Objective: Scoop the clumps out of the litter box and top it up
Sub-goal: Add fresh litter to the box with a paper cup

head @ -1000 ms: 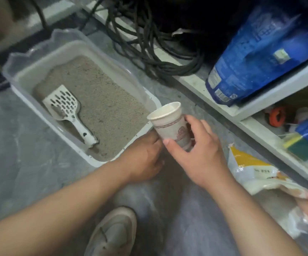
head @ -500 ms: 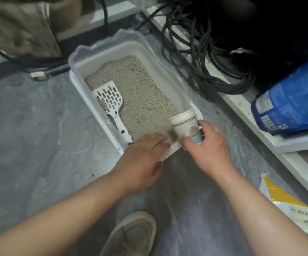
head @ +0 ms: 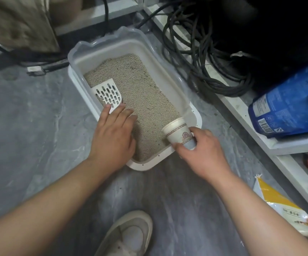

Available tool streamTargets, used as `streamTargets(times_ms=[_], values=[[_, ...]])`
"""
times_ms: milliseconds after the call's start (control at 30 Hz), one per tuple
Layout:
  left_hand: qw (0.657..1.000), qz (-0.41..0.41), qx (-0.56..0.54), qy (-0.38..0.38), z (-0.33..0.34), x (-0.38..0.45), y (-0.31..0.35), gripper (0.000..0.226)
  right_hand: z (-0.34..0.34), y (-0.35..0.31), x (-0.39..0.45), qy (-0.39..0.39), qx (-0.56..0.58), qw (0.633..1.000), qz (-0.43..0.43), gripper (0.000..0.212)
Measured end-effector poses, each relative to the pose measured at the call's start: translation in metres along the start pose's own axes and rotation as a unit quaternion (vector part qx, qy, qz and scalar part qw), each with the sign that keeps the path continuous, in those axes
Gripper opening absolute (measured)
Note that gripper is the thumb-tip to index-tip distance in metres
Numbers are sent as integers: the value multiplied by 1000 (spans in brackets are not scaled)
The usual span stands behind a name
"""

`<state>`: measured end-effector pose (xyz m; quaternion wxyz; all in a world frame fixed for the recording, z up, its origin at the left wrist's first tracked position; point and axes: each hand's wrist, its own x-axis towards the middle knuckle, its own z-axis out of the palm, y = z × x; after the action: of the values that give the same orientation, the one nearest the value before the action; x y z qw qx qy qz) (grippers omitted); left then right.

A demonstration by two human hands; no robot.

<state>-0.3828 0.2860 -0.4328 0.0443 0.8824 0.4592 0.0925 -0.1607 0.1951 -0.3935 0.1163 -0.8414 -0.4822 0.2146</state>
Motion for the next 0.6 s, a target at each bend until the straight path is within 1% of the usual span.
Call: streamTargets(times_ms=[100,167,267,400,467,533,600], values=[[1000,13,4,5,3,4,1,56,-1,-2,-1,14,3,1000,11,48],[1000,23,7,9,4,6,1,55,0,-5,-4,-5,-3,1000,-7,51],[999,27,8,20,5,3,-1,57,0,-11,-6,-13,-2,1000,-23,55],[999,26,9,23,6,1,-4,57,0,-20,-13,-82,14,994,-75,50],[999,26,11,20,6,0,-4,56,1,-21,-14,-96,22,991,-92,50],[999,25,11,21,6,-1,-4,54,1,-19,-12,-72,23,994,-78,50],[999,25,16,21,6,-1,-4,53,-2,-12,-3,-7,13,999,-32,47]])
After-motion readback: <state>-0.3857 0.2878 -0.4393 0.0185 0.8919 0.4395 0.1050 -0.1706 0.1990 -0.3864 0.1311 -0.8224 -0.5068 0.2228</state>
